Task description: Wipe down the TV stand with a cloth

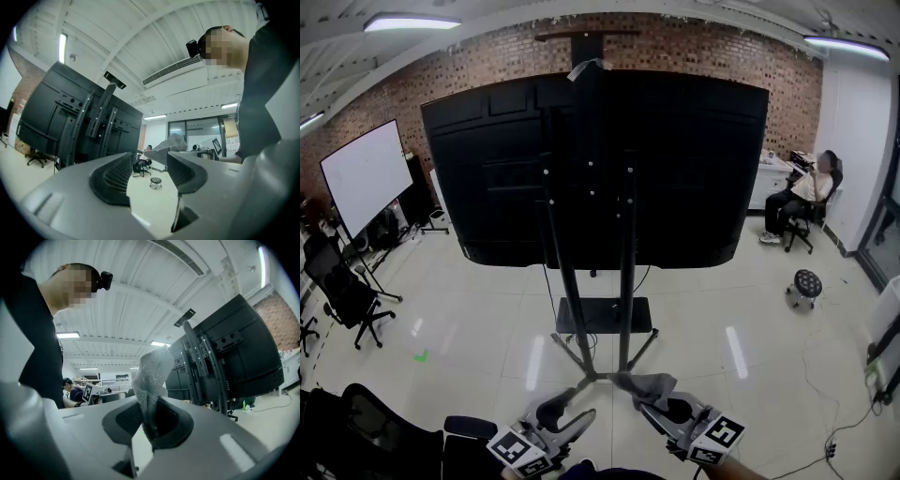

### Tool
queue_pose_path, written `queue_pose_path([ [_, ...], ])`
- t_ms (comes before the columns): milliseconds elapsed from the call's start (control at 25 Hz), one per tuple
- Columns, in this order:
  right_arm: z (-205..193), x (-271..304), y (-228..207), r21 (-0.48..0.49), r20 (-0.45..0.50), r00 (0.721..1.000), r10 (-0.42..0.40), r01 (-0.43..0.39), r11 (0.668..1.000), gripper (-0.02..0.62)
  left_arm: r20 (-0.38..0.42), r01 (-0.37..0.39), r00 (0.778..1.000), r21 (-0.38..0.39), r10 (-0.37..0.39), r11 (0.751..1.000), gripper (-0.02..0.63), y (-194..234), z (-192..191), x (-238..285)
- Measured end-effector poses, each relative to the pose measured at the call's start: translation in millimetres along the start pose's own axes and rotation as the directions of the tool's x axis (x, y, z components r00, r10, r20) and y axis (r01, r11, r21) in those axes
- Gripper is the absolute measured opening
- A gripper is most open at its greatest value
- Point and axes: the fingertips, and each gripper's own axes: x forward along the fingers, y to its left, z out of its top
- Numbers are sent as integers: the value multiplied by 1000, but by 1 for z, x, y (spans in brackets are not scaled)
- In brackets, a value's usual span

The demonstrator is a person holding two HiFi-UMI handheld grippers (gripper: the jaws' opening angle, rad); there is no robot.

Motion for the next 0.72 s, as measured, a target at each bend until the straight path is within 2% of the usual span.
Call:
queue_pose_path([
  [240, 6, 26, -17, -25, 1, 1000, 5, -5, 1000, 43, 2, -3, 1000, 5, 3, 1000, 258, 30, 8, 10],
  [480, 20, 74, -39, -47, 6, 1000, 22, -22, 999, 43, 0, 31, 1000, 7, -31, 999, 258, 77, 13, 35],
  [720, 24, 124, -91, -34, 24, 998, -59, 60, 998, 43, 3, 75, 997, 2, -75, 997, 258, 145, 29, 58],
])
